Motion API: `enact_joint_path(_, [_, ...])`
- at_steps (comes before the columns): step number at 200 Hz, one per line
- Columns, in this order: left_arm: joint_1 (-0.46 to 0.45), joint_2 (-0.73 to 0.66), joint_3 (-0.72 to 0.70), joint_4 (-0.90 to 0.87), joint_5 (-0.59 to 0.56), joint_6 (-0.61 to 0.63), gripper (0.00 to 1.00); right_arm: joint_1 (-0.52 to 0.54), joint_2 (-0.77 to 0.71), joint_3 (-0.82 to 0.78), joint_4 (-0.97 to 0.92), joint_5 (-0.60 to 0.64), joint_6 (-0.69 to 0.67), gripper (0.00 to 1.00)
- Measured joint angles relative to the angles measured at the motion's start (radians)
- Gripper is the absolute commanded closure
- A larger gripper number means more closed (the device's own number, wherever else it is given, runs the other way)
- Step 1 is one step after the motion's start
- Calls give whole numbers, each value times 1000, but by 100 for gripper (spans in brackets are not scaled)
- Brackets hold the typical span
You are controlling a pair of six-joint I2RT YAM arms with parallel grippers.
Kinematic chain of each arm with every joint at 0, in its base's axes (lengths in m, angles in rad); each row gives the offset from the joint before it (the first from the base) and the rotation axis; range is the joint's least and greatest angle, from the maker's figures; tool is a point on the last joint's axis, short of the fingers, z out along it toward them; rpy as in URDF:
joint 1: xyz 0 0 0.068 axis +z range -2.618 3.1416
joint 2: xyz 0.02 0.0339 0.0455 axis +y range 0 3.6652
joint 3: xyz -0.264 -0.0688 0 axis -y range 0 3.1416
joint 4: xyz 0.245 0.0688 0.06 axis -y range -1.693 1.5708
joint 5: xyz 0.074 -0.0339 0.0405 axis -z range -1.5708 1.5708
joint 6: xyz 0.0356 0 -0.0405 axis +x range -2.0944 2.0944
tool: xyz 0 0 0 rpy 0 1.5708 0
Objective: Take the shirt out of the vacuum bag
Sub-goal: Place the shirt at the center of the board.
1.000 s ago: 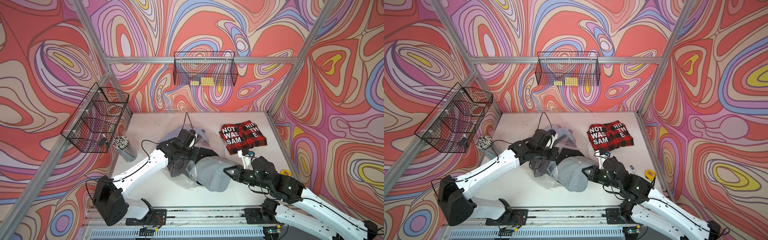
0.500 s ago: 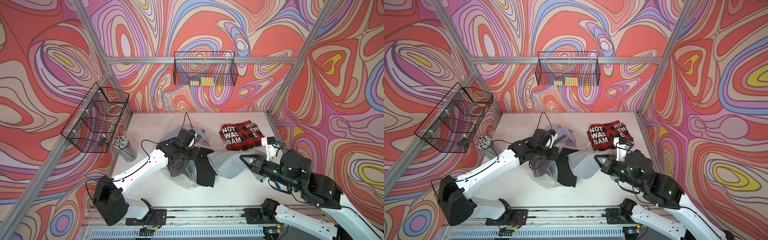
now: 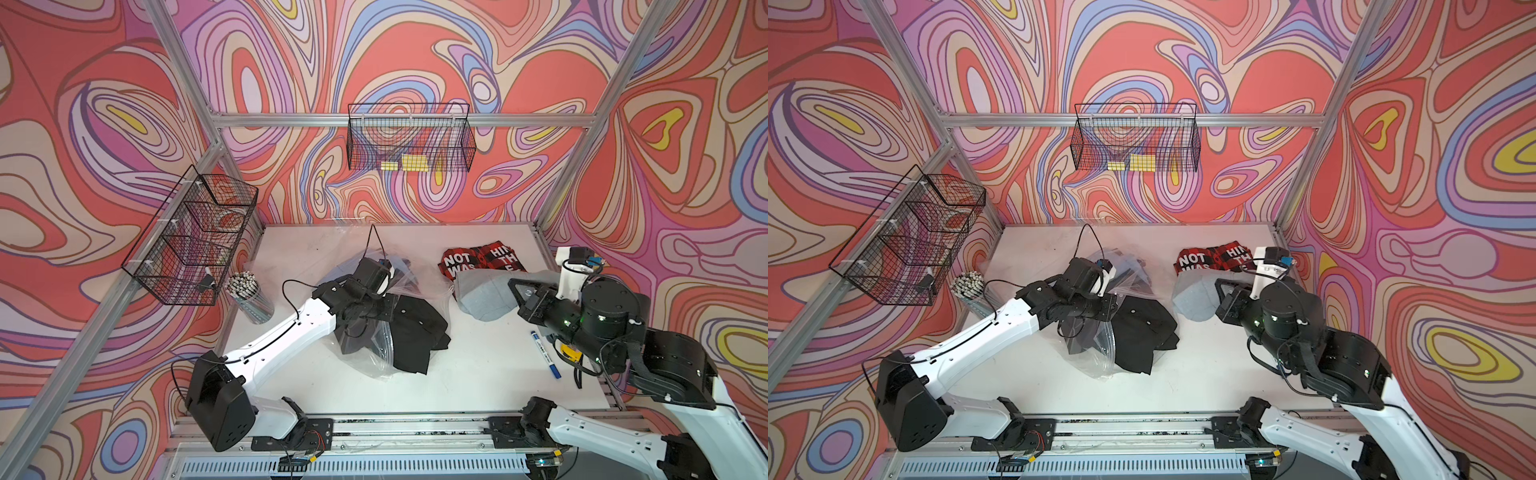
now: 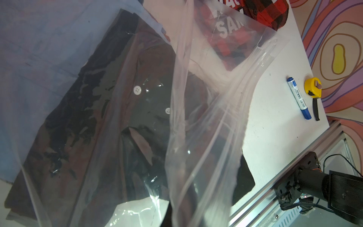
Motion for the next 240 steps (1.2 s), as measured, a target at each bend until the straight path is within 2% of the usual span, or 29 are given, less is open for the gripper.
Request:
enact_joint_path(55, [0,-180,-81,-6,-77,28,100,0,111,56,-23,72,-96,100])
enact_joint_path(81, [0,-251,-120,-8,-106,40,100,-5,141,56,-9,73,-109,100])
enact_joint_path(95, [0,-272,-142,-8,-114,46,100,-44,148,43,13,50,-112,100])
enact_joint_path(108, [0,-283,-158,-8,-114,48,100,-155,156,14,46,-33,-118,100])
enact_joint_path(133, [0,-282,-170,-8,-109,56,100,-546,188,-100,149,-336,-127,100])
enact_joint_path(148, [0,-282,-170,-8,-104,58,100,-698,238,-145,176,-465,-131,100])
enact_joint_path(173, [0,-282,-170,-7,-97,59,100,-747,333,-118,184,-591,-159,100])
enact_joint_path(189, [0,-282,-170,-6,-94,59,100,-760,402,-37,185,-647,-189,100])
enact_joint_path(206, [0,-282,-170,-6,-92,59,100,-821,467,39,224,-738,-212,100])
enact_joint_path(240, [0,-281,-170,-6,-87,59,100,-898,591,113,273,-809,-243,100])
